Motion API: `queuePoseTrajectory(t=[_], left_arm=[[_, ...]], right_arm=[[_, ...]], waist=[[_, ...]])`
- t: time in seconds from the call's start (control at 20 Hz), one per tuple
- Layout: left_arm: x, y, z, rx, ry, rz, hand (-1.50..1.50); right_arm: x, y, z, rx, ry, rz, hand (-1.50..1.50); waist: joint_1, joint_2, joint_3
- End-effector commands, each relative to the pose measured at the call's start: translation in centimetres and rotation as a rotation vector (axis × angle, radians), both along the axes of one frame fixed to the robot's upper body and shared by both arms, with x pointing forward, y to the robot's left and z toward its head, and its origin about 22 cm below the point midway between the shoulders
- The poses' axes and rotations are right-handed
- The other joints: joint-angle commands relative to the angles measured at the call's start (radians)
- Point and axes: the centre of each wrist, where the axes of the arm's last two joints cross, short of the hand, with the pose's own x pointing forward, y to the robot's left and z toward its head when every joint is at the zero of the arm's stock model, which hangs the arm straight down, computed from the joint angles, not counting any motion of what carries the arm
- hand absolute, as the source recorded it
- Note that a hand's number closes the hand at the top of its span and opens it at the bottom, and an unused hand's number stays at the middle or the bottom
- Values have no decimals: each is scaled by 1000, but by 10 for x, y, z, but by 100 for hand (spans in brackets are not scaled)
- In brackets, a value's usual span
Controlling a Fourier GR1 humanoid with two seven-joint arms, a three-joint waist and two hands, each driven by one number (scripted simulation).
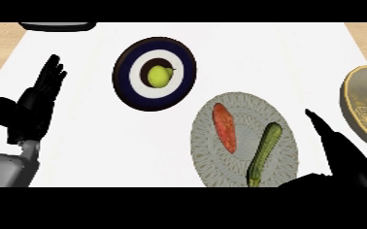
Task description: Pick the squash from the placemat and place it in the bowl
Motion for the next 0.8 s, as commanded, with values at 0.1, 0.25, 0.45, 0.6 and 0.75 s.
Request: queuePoseTrajectory(t=[0.1,0.25,0.45,0.6,0.75], left_arm=[[-11,-2,-14,1,7,11,0],[-1,-7,-4,8,-3,3,0],[-6,4,-4,7,2,23,0],[-6,-1,-11,17,-3,14,0],[9,9,-14,12,21,31,0]], right_arm=[[18,0,-3,-55,255,-32,-150],[26,5,-10,-113,264,-16,-150],[26,7,4,-221,154,-31,-150],[38,34,-13,-236,145,-10,-150],[40,41,-24,-197,178,-4,-150]], waist=[[-8,-4,0],[-15,-4,1],[-18,-7,1],[-14,-6,1],[-24,-4,1]])
